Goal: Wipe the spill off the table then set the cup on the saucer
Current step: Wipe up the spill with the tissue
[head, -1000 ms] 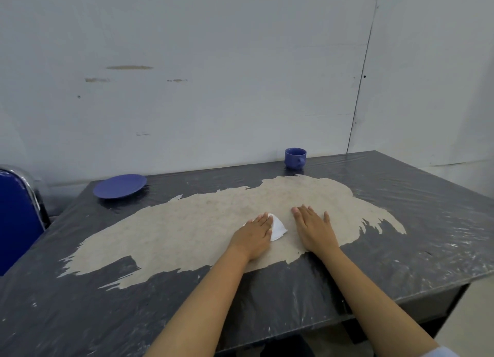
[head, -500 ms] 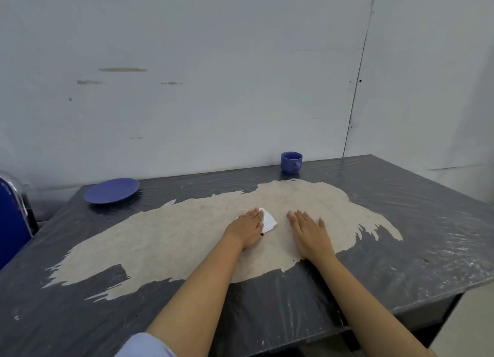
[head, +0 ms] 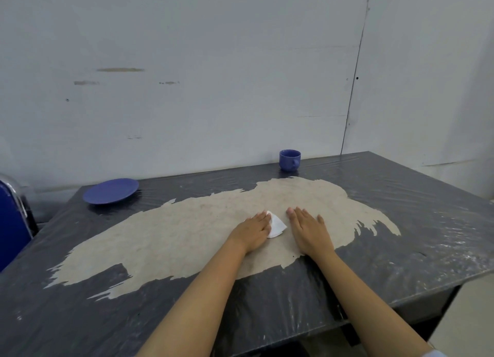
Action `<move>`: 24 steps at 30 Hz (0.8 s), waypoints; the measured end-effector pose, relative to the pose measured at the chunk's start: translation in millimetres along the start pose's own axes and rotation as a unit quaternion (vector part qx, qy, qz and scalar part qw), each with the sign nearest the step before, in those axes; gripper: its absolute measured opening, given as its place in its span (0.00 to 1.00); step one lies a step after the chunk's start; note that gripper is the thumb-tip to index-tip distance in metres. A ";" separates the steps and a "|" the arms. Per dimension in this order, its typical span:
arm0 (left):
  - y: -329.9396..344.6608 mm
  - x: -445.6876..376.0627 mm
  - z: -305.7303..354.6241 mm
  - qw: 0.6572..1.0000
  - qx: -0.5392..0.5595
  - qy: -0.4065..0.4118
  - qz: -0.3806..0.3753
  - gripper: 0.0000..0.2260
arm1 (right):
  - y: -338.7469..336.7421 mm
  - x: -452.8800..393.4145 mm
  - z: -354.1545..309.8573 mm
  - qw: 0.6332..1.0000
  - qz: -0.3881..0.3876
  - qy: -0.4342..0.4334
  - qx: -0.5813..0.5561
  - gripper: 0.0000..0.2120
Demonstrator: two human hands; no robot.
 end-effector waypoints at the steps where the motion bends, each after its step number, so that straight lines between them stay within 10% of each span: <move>1: 0.9 2.6 0.8 1.000 -0.001 -0.001 0.002 0.24 | -0.2 0.3 -0.3 1.000 0.001 0.002 -0.004 0.26; 24: 11.6 33.0 -15.1 0.969 0.182 -0.006 0.168 0.19 | -0.7 -0.7 0.0 0.996 0.014 -0.014 -0.085 0.24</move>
Point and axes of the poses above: each hand's wrist, its own x-axis away from the middle knuckle, its own y-axis out of the palm, z = x × y, the point moved 1 cm from there along -x, towards the middle knuckle, and after that the axes turned 1 degree about -x, right-handed, at the moved point
